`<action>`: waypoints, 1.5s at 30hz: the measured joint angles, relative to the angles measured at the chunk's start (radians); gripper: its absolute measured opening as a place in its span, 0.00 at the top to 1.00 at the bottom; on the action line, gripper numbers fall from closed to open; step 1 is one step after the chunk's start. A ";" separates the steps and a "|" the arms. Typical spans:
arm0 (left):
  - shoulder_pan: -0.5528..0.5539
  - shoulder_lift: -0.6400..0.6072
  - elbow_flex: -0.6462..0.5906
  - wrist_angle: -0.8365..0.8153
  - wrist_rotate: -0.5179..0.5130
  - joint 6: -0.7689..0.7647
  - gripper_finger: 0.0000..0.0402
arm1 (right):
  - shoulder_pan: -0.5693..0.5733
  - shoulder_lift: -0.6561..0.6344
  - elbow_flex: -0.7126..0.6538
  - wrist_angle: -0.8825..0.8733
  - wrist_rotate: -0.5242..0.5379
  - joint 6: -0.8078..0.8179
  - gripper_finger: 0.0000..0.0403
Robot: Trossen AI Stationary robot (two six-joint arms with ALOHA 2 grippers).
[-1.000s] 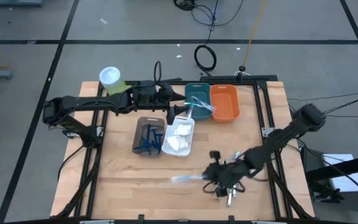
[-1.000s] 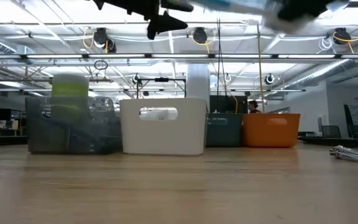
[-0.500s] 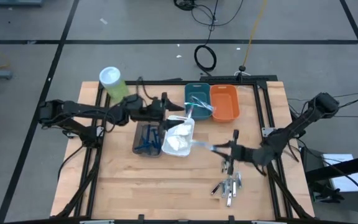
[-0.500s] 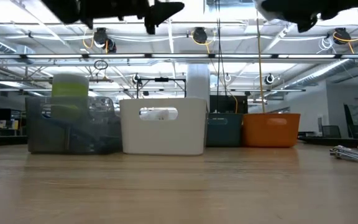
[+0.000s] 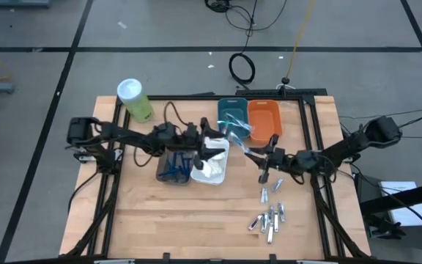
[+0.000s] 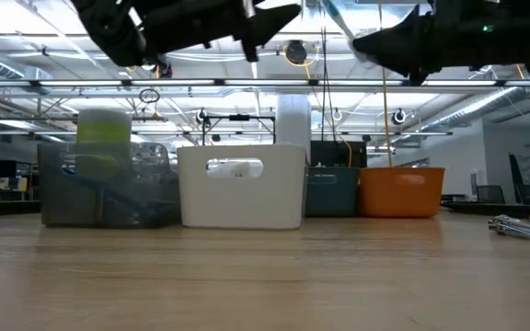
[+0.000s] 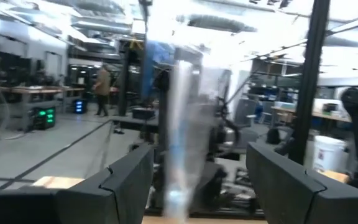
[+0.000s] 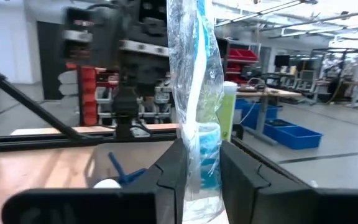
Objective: Pick & Place Travel size toiletries
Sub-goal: Put the blue toothbrush into the green bin
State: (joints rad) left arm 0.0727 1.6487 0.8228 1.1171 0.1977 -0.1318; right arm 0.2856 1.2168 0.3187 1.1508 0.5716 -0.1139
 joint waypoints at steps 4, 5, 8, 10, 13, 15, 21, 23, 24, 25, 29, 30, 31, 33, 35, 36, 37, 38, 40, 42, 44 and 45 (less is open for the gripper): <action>-0.033 0.082 0.081 -0.002 0.045 0.029 0.38 | -0.041 0.009 0.012 0.006 -0.004 -0.029 0.85; -0.042 0.101 0.100 -0.002 0.046 0.042 0.38 | -0.052 0.009 0.014 0.006 -0.022 -0.034 0.85; -0.059 0.141 0.145 -0.004 0.038 0.089 0.38 | -0.079 0.009 0.019 0.016 -0.098 -0.030 0.85; -0.065 0.159 0.171 -0.005 0.022 0.107 0.38 | -0.087 0.009 0.019 0.020 -0.132 -0.029 0.85; -0.067 0.180 0.204 -0.008 -0.004 0.110 0.38 | -0.090 0.009 0.019 0.022 -0.132 -0.030 0.85; -0.065 0.181 0.210 -0.013 -0.034 0.111 0.38 | -0.087 0.009 0.020 0.038 -0.132 -0.031 0.85; -0.063 0.175 0.211 -0.011 -0.053 0.109 0.38 | -0.061 0.009 0.020 0.136 -0.098 -0.089 0.85; -0.072 0.174 0.211 -0.007 -0.059 0.128 0.38 | -0.060 0.009 0.020 0.176 -0.105 -0.114 0.85; -0.076 0.175 0.211 -0.008 -0.073 0.143 0.38 | -0.059 0.009 0.020 0.191 -0.109 -0.118 0.85; -0.080 0.175 0.211 -0.008 -0.095 0.156 0.38 | -0.059 0.009 0.021 0.197 -0.114 -0.119 0.85; -0.088 0.175 0.211 -0.007 -0.198 0.178 0.38 | -0.059 0.009 0.021 0.170 -0.136 -0.114 0.85; -0.086 0.175 0.211 -0.007 -0.216 0.178 0.38 | -0.059 0.009 0.021 0.151 -0.135 -0.111 0.85; -0.083 0.175 0.211 -0.006 -0.223 0.177 0.38 | -0.059 0.009 0.021 0.133 -0.131 -0.110 0.85; -0.078 0.175 0.211 0.002 -0.225 0.176 0.38 | -0.059 0.009 0.021 0.114 -0.131 -0.109 0.85; -0.077 0.175 0.211 0.003 -0.225 0.171 0.38 | -0.059 0.008 0.021 0.103 -0.131 -0.094 0.85; -0.074 0.175 0.211 0.003 -0.225 0.172 0.38 | -0.059 0.008 0.021 0.091 -0.132 -0.084 0.85; -0.073 0.175 0.211 0.003 -0.225 0.171 0.38 | -0.059 0.009 0.021 0.082 -0.132 -0.081 0.85; -0.073 0.175 0.211 0.003 -0.225 0.171 0.38 | -0.059 0.009 0.021 0.081 -0.132 -0.080 0.85; -0.071 0.175 0.211 0.003 -0.226 0.171 0.38 | -0.059 0.008 0.021 0.087 -0.132 -0.081 0.85; -0.066 0.175 0.211 0.003 -0.226 0.168 0.38 | -0.059 0.008 0.021 0.082 -0.132 -0.081 0.85; -0.060 0.175 0.211 0.003 -0.226 0.152 0.38 | -0.059 0.009 0.021 0.072 -0.132 -0.081 0.85; -0.056 0.175 0.211 0.003 -0.226 0.139 0.38 | -0.059 0.009 0.021 0.071 -0.132 -0.081 0.85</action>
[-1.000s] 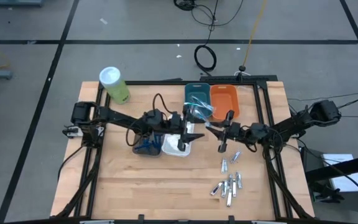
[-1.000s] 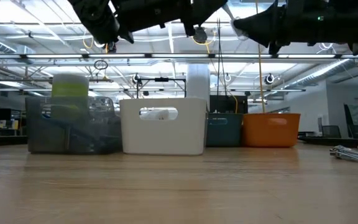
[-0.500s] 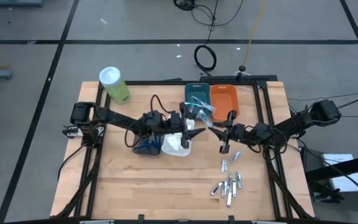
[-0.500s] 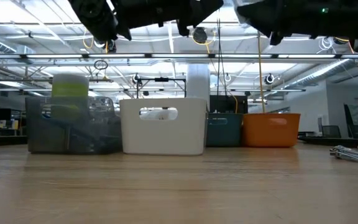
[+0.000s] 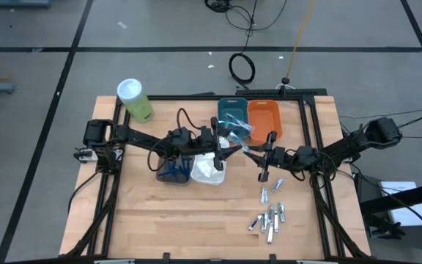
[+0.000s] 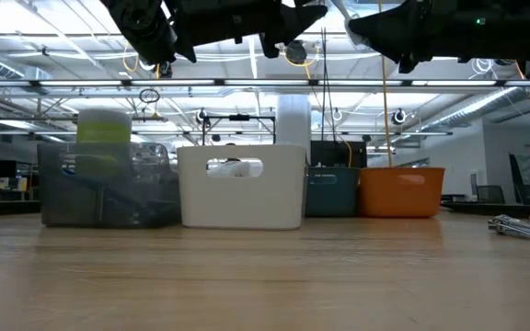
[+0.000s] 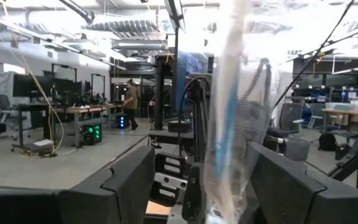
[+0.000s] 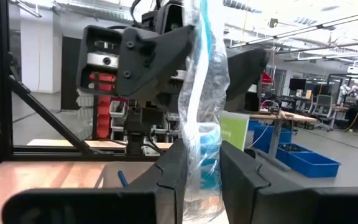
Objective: Pick & Place Travel size toiletries
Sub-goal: Put the blue toothbrush into the green bin
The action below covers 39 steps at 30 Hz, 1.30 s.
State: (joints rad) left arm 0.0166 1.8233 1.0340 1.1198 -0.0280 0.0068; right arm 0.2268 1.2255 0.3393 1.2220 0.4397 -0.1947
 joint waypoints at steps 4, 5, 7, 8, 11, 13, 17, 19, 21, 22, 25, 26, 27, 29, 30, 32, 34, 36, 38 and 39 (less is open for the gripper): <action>0.015 0.000 0.000 -0.004 0.000 -0.065 0.42 | 0.000 0.000 0.000 -0.004 0.000 0.000 0.85; 0.018 0.000 0.000 -0.007 0.003 -0.078 0.44 | -0.001 0.000 0.000 -0.006 0.001 0.000 0.85; 0.022 0.000 0.000 -0.015 0.006 -0.093 0.51 | -0.001 0.000 0.000 -0.008 0.003 0.000 0.85; 0.023 0.000 0.000 -0.015 0.009 -0.095 0.55 | -0.001 0.000 0.000 -0.008 0.004 0.000 0.85; 0.024 0.000 0.000 -0.017 0.011 -0.095 0.69 | -0.002 0.000 0.000 -0.018 0.007 0.002 0.85; 0.024 0.000 0.000 -0.019 0.016 -0.090 0.80 | -0.002 0.000 0.000 -0.027 0.009 0.002 0.85; 0.024 0.000 0.000 -0.018 0.065 -0.063 0.97 | -0.002 0.000 0.000 -0.031 0.007 0.001 0.82; 0.025 0.000 0.000 -0.013 0.063 -0.060 0.96 | -0.002 0.000 0.000 -0.036 0.008 0.001 0.76; 0.027 -0.019 0.000 -0.027 0.036 -0.045 0.96 | -0.001 0.000 0.000 -0.050 0.027 0.014 0.70; 0.029 -0.030 0.000 -0.032 0.017 -0.021 0.96 | -0.001 -0.001 0.000 -0.053 0.047 0.026 0.67; 0.045 -0.085 0.000 -0.059 -0.057 0.065 0.98 | 0.001 -0.001 0.000 -0.085 0.112 0.054 0.58; 0.053 -0.106 0.000 -0.075 -0.084 0.085 0.98 | 0.001 0.000 0.000 -0.096 0.122 0.057 0.55; 0.063 -0.121 0.001 -0.083 -0.111 0.097 0.97 | 0.001 -0.004 0.000 -0.107 0.131 0.058 0.53; 0.093 -0.151 0.003 -0.139 -0.153 0.104 0.98 | 0.003 -0.015 0.000 -0.115 0.131 0.054 0.49; 0.112 -0.154 0.004 -0.158 -0.156 0.086 0.98 | 0.005 -0.021 0.000 -0.116 0.132 0.050 0.47; 0.159 -0.152 0.013 -0.225 -0.140 0.009 0.99 | 0.010 -0.039 0.000 -0.129 0.132 0.045 0.44; 0.207 -0.127 0.039 -0.298 -0.104 -0.091 0.98 | 0.012 -0.058 0.000 -0.128 0.132 0.041 0.42; 0.243 -0.086 0.066 -0.355 -0.086 -0.166 0.98 | 0.015 -0.079 0.000 -0.144 0.132 0.032 0.42; 0.269 -0.032 0.088 -0.383 -0.078 -0.204 0.99 | 0.017 -0.094 0.000 -0.163 0.133 0.025 0.42; 0.280 -0.004 0.099 -0.391 -0.077 -0.226 0.99 | 0.018 -0.100 0.000 -0.175 0.133 0.024 0.43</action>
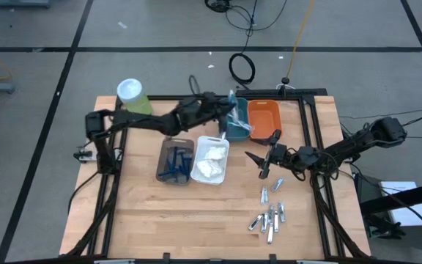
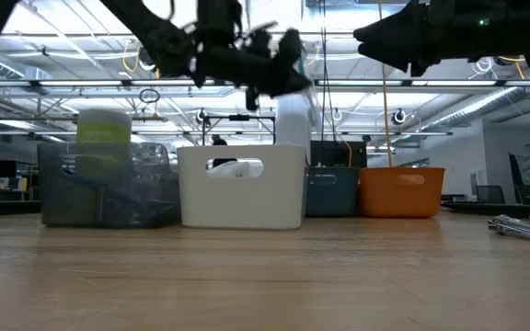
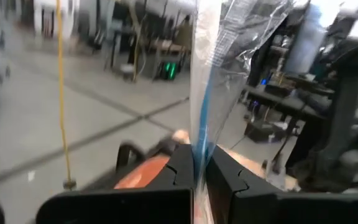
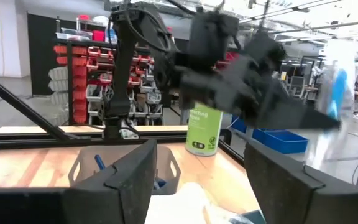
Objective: Pick & Place Travel size toiletries
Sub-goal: Put the blue toothbrush into the green bin
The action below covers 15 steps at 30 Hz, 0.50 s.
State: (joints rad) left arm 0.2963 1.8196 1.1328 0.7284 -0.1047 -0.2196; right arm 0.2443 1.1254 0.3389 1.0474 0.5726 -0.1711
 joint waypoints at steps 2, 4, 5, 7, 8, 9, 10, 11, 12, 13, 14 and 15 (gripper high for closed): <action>0.020 0.049 0.020 -0.007 0.006 -0.067 0.97 | 0.000 -0.007 0.000 -0.012 0.000 -0.001 0.43; 0.037 0.090 0.038 0.000 0.035 -0.133 0.95 | 0.000 -0.008 0.000 -0.022 0.001 -0.001 0.44; 0.043 0.105 0.041 0.001 0.052 -0.159 0.95 | 0.000 -0.008 0.000 -0.032 0.001 -0.002 0.45; 0.052 0.132 0.045 0.000 0.086 -0.196 0.94 | 0.000 -0.007 0.000 -0.044 0.001 -0.001 0.45; 0.054 0.141 0.045 -0.008 0.098 -0.213 0.94 | 0.000 -0.007 0.000 -0.053 0.002 -0.002 0.45; 0.057 0.146 0.045 -0.008 0.109 -0.224 0.94 | 0.000 -0.007 0.000 -0.058 0.002 -0.002 0.45; 0.059 0.147 0.045 -0.012 0.113 -0.235 0.94 | 0.000 -0.007 0.000 -0.058 0.002 -0.002 0.45; 0.062 0.145 0.045 -0.018 0.112 -0.243 0.94 | 0.000 -0.007 0.000 -0.057 0.002 -0.002 0.45; 0.064 0.144 0.045 -0.026 0.109 -0.248 0.94 | 0.000 -0.007 0.000 -0.057 0.002 -0.001 0.44; 0.067 0.141 0.045 -0.037 0.104 -0.253 0.93 | 0.000 -0.007 0.000 -0.057 0.002 0.000 0.45; 0.070 0.137 0.045 -0.056 0.104 -0.254 0.93 | 0.000 -0.007 0.000 -0.057 0.002 0.001 0.45; 0.071 0.135 0.045 -0.073 0.104 -0.254 0.93 | 0.000 -0.007 0.000 -0.057 0.002 0.001 0.45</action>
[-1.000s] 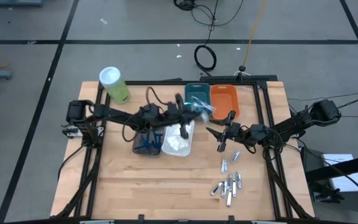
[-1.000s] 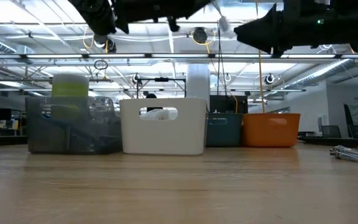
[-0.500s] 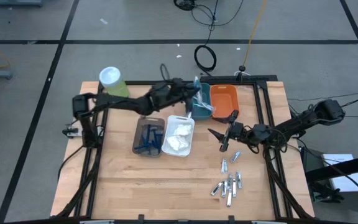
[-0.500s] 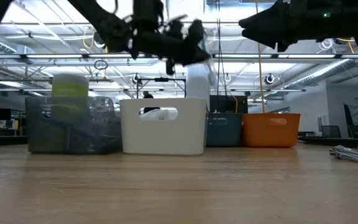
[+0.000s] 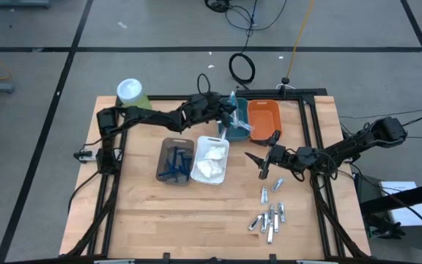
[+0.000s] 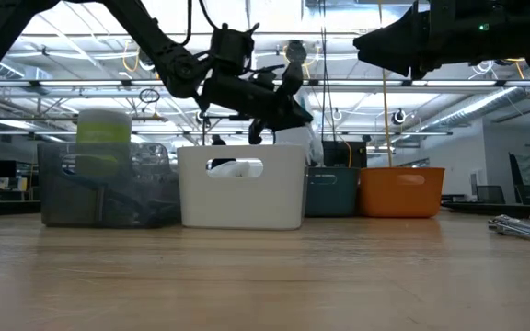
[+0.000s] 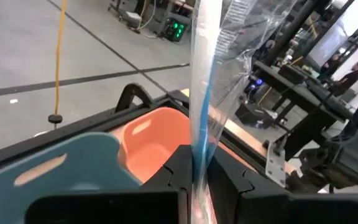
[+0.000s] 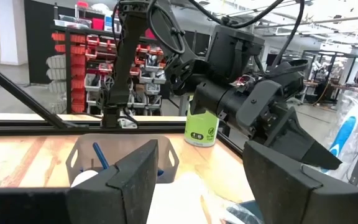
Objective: Pick & Place Travel size toiletries
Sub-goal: Put the blue toothbrush into the green bin
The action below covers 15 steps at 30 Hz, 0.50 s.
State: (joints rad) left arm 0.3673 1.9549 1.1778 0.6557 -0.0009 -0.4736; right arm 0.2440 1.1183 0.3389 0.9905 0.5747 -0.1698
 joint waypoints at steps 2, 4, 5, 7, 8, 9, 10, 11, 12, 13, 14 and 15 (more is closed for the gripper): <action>0.004 -0.001 0.000 -0.017 0.005 -0.005 0.90 | 0.000 0.000 0.000 0.000 0.000 0.002 0.44; 0.010 -0.001 0.000 -0.025 0.035 -0.013 0.86 | 0.000 0.000 0.000 -0.001 0.000 0.008 0.44; 0.014 -0.001 0.000 -0.029 0.047 -0.023 0.83 | 0.000 0.000 0.000 0.000 0.000 0.008 0.44; 0.018 -0.001 0.000 -0.042 0.053 -0.037 0.75 | 0.000 0.000 0.000 -0.001 0.000 0.008 0.44; 0.020 -0.002 0.000 -0.051 0.051 -0.037 0.71 | 0.000 0.000 0.000 -0.001 0.000 0.008 0.44; 0.021 -0.002 0.000 -0.058 0.044 -0.035 0.66 | 0.000 0.000 0.000 -0.001 0.000 0.008 0.44; 0.021 -0.002 0.000 -0.064 0.036 -0.034 0.62 | 0.000 0.000 0.000 -0.001 0.000 0.008 0.44; 0.022 -0.002 0.000 -0.064 0.029 -0.034 0.57 | 0.000 0.000 0.000 -0.001 0.000 0.008 0.44; 0.022 -0.002 0.000 -0.063 0.027 -0.034 0.53 | 0.000 0.000 0.000 -0.001 0.000 0.008 0.44; 0.022 -0.002 0.000 -0.062 0.027 -0.034 0.48 | 0.000 0.000 0.000 -0.001 0.000 0.009 0.44; 0.022 -0.002 0.000 -0.062 0.026 -0.034 0.44 | 0.000 0.000 0.000 -0.001 0.000 0.009 0.44; 0.022 -0.002 0.000 -0.063 0.026 -0.032 0.40 | 0.000 0.000 0.000 -0.001 0.000 0.011 0.44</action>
State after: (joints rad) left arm 0.3897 1.9533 1.1778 0.5926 0.0254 -0.5061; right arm 0.2440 1.1183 0.3389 0.9893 0.5747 -0.1588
